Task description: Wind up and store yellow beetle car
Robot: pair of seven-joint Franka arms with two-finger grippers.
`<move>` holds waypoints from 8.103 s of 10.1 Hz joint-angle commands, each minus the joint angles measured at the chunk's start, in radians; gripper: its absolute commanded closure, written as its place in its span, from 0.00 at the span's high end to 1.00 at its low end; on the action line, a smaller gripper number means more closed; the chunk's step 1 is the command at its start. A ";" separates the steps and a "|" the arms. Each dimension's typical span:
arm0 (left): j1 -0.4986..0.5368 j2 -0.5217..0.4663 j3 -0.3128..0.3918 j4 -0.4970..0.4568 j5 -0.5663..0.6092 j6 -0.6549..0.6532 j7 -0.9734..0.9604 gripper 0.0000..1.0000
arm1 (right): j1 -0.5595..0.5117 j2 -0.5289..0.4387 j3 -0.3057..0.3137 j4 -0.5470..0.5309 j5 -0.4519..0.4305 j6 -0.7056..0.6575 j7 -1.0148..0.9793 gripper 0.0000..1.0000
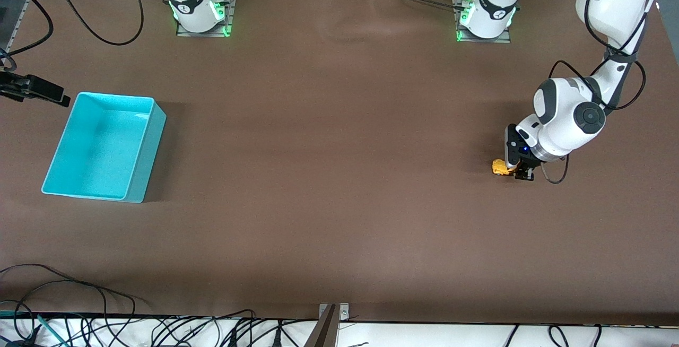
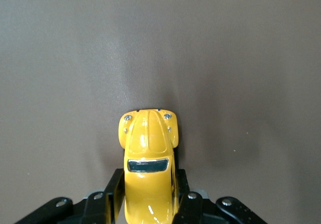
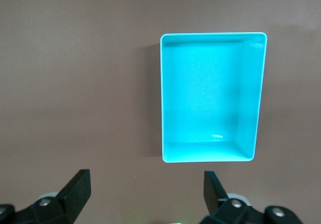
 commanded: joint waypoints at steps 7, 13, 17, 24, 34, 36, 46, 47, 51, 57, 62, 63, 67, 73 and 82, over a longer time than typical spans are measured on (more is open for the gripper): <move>0.185 0.179 0.065 0.091 0.005 0.034 0.175 0.00 | -0.003 0.003 -0.002 0.008 0.021 -0.008 -0.009 1.00; 0.199 0.190 0.082 0.188 -0.050 0.008 0.233 0.99 | -0.003 0.003 -0.002 0.008 0.021 -0.008 -0.009 1.00; 0.179 0.162 0.077 0.325 -0.036 -0.169 0.235 1.00 | -0.003 0.003 -0.002 0.008 0.021 -0.008 -0.009 1.00; 0.170 0.003 0.077 0.259 -0.044 -0.169 0.210 1.00 | -0.003 0.003 -0.002 0.008 0.019 -0.006 -0.009 1.00; 0.130 -0.242 0.069 0.191 -0.050 -0.195 0.129 1.00 | 0.005 0.089 0.011 0.015 0.007 0.053 -0.198 1.00; 0.101 -0.322 0.069 0.197 -0.051 -0.262 0.002 1.00 | 0.005 0.124 0.012 0.015 0.007 0.098 -0.370 1.00; 0.003 -0.513 0.019 0.542 0.004 -1.125 -1.175 1.00 | 0.042 0.308 0.021 -0.100 0.143 0.378 -1.316 1.00; 0.003 -0.511 -0.004 0.579 0.002 -1.184 -1.342 1.00 | 0.037 0.330 0.020 -0.097 0.193 0.392 -1.380 1.00; -0.010 -0.494 -0.058 0.642 -0.013 -1.262 -1.658 1.00 | 0.074 0.420 0.018 -0.095 0.198 0.508 -1.377 1.00; -0.057 -0.464 -0.038 0.681 -0.015 -1.265 -1.749 1.00 | 0.074 0.419 0.020 -0.309 0.195 0.749 -1.490 1.00; -0.062 -0.462 -0.040 0.682 -0.013 -1.265 -1.741 1.00 | 0.073 0.387 0.021 -0.482 0.202 0.949 -1.550 1.00; -0.059 -0.462 -0.040 0.681 -0.013 -1.264 -1.741 1.00 | 0.073 0.362 0.021 -0.503 0.202 0.939 -1.550 1.00; -0.054 -0.462 -0.038 0.682 -0.015 -1.264 -1.741 1.00 | 0.073 0.335 0.025 -0.523 0.208 0.899 -1.550 1.00; -0.054 -0.462 -0.038 0.682 -0.015 -1.264 -1.741 1.00 | 0.070 0.353 0.026 -0.586 0.212 1.001 -1.547 1.00; -0.057 -0.462 -0.040 0.682 -0.015 -1.264 -1.744 1.00 | 0.077 0.251 0.052 -0.559 0.232 0.954 -1.529 0.00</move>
